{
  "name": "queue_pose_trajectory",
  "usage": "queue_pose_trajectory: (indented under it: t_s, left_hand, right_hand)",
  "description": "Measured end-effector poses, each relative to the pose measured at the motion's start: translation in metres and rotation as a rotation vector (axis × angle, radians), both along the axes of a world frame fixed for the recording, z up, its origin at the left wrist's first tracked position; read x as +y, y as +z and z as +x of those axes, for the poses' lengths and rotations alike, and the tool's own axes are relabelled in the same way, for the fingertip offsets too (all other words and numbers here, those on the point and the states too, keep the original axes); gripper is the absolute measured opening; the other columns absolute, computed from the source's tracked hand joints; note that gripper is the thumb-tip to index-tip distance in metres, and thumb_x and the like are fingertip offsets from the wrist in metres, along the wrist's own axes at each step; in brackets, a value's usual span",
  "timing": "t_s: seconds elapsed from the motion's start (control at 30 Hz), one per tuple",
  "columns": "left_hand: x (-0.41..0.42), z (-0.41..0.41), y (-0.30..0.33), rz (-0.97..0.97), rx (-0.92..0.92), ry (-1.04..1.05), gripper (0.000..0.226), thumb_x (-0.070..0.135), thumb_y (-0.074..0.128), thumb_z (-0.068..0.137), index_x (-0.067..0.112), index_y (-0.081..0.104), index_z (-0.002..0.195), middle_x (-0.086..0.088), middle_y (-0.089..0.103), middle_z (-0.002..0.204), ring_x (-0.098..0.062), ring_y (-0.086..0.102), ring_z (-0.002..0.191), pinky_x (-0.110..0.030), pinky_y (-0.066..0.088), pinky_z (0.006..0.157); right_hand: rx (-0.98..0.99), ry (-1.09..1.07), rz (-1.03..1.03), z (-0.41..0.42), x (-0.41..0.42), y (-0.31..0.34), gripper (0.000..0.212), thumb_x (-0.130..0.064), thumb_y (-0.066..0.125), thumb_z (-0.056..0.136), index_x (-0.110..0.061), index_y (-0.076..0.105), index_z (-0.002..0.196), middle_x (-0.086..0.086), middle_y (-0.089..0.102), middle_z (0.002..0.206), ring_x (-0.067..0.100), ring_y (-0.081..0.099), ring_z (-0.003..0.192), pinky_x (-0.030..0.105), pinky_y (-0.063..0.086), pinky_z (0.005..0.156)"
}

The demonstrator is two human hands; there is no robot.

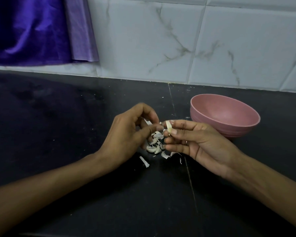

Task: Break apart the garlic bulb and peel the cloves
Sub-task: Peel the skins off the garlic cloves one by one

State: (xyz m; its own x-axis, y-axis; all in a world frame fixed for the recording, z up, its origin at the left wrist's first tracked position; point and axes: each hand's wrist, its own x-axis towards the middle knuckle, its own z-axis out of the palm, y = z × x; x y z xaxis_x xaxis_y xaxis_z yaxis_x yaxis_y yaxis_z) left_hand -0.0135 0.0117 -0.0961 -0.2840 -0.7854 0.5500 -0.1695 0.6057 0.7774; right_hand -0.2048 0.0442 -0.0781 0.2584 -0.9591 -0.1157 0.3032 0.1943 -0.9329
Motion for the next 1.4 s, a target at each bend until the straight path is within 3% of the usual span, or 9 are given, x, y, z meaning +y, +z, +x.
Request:
queue_pose_trajectory:
  t_s: [0.07, 0.17, 0.33, 0.5, 0.7, 0.9, 1.03, 1.2, 1.4]
  left_hand:
    - [-0.002, 0.000, -0.001, 0.041, 0.032, -0.026, 0.025, 0.009, 0.076, 0.081, 0.020, 0.058, 0.094, -0.003, 0.069, 0.082, -0.023, 0.062, 0.052, -0.036, 0.053, 0.043]
    - [-0.004, 0.000, -0.002, 0.093, 0.037, -0.034, 0.016, 0.010, 0.072, 0.084, 0.020, 0.066, 0.095, -0.001, 0.069, 0.078, -0.022, 0.061, 0.051, -0.032, 0.053, 0.044]
    - [-0.004, -0.001, -0.002, 0.207, 0.078, -0.079, 0.012, 0.025, 0.069, 0.085, 0.017, 0.073, 0.093, -0.022, 0.066, 0.072, -0.039, 0.060, 0.053, -0.036, 0.054, 0.046]
    - [0.000, -0.003, 0.002, 0.244, 0.100, -0.136, 0.020, 0.023, 0.072, 0.079, 0.006, 0.071, 0.090, -0.017, 0.066, 0.072, -0.024, 0.058, 0.051, -0.029, 0.051, 0.042]
    - [-0.001, -0.001, 0.000, 0.257, 0.106, -0.127, 0.022, 0.027, 0.076, 0.073, 0.009, 0.071, 0.086, -0.017, 0.062, 0.060, -0.031, 0.056, 0.048, -0.031, 0.052, 0.044]
    - [0.000, -0.003, 0.003, 0.248, 0.138, -0.126, 0.019, 0.021, 0.075, 0.071, 0.006, 0.069, 0.083, -0.002, 0.062, 0.055, -0.014, 0.055, 0.044, -0.025, 0.049, 0.040]
    - [0.002, -0.004, 0.003, 0.241, 0.147, -0.115, 0.015, 0.021, 0.076, 0.071, 0.009, 0.069, 0.079, -0.003, 0.060, 0.052, -0.015, 0.054, 0.041, -0.024, 0.047, 0.039]
    - [0.001, -0.003, 0.002, 0.198, 0.145, -0.112, 0.017, 0.024, 0.074, 0.073, 0.009, 0.068, 0.080, -0.021, 0.060, 0.059, -0.026, 0.055, 0.044, -0.027, 0.049, 0.040]
    - [0.005, -0.005, -0.001, 0.224, 0.107, -0.183, 0.020, 0.029, 0.069, 0.083, 0.010, 0.061, 0.084, -0.009, 0.060, 0.055, -0.019, 0.058, 0.046, -0.027, 0.048, 0.039]
  right_hand:
    - [0.025, -0.005, -0.026, 0.001, 0.000, 0.000, 0.027, -0.001, 0.065, 0.077, 0.002, 0.068, 0.104, 0.012, 0.072, 0.085, 0.016, 0.070, 0.071, 0.026, 0.059, 0.063]
    - [0.055, -0.032, -0.058, 0.002, 0.001, 0.001, 0.025, -0.001, 0.069, 0.073, -0.001, 0.071, 0.097, 0.012, 0.071, 0.081, 0.016, 0.069, 0.068, 0.025, 0.058, 0.061]
    - [0.140, -0.046, -0.128, 0.003, 0.003, 0.001, 0.025, -0.002, 0.072, 0.069, -0.003, 0.071, 0.094, 0.011, 0.071, 0.080, 0.017, 0.069, 0.067, 0.027, 0.060, 0.062]
    - [0.236, -0.060, -0.198, 0.004, 0.007, 0.001, 0.025, -0.003, 0.074, 0.065, -0.004, 0.071, 0.090, 0.012, 0.071, 0.079, 0.021, 0.069, 0.066, 0.031, 0.062, 0.064]
    - [0.303, -0.075, -0.241, 0.006, 0.009, 0.002, 0.030, -0.003, 0.075, 0.063, 0.000, 0.069, 0.092, 0.015, 0.068, 0.081, 0.023, 0.067, 0.068, 0.033, 0.062, 0.065]
    - [0.297, -0.068, -0.235, 0.006, 0.009, 0.002, 0.026, -0.005, 0.073, 0.069, 0.000, 0.070, 0.094, 0.020, 0.072, 0.084, 0.025, 0.071, 0.071, 0.032, 0.062, 0.066]
    - [0.277, -0.067, -0.211, 0.008, 0.009, 0.003, 0.020, -0.003, 0.073, 0.070, -0.001, 0.070, 0.089, 0.025, 0.072, 0.088, 0.025, 0.072, 0.069, 0.032, 0.062, 0.067]
    - [0.174, -0.011, -0.151, 0.009, 0.011, 0.003, 0.010, -0.005, 0.073, 0.067, -0.008, 0.076, 0.077, 0.019, 0.073, 0.083, 0.025, 0.072, 0.069, 0.030, 0.062, 0.066]
    - [0.135, 0.028, -0.091, 0.009, 0.010, 0.004, 0.010, -0.004, 0.071, 0.067, -0.008, 0.078, 0.074, 0.016, 0.073, 0.079, 0.019, 0.071, 0.064, 0.024, 0.059, 0.060]
